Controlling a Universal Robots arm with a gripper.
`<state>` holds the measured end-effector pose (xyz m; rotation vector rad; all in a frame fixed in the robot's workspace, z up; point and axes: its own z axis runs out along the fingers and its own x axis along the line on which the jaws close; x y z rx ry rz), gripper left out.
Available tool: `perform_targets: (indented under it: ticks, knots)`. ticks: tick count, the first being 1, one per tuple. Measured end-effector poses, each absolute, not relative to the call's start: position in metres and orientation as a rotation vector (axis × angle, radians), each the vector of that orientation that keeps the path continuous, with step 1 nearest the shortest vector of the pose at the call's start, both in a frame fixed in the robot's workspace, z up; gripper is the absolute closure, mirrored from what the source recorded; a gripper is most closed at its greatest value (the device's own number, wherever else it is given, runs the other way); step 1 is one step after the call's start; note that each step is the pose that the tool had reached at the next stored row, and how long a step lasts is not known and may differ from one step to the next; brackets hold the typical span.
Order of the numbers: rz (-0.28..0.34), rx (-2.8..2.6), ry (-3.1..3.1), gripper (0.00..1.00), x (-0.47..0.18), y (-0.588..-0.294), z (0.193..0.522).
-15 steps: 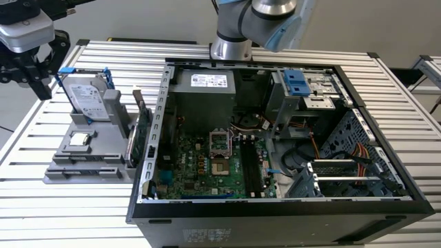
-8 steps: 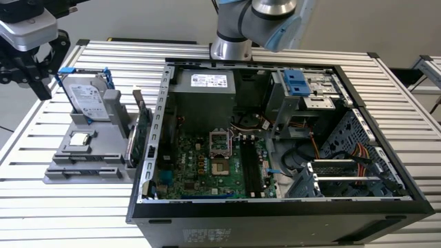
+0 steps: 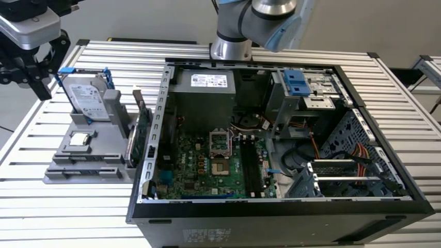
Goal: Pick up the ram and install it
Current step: 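Pick up the ram and move it above insertion slot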
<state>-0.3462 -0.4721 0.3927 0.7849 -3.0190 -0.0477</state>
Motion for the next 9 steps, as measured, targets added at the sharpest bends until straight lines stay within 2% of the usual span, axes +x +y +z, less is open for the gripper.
perform_targets:
  ticks: [9]
  knots:
    - [-0.048,0.801,-3.015,1.0,-0.3462,-0.4721,0.3926]
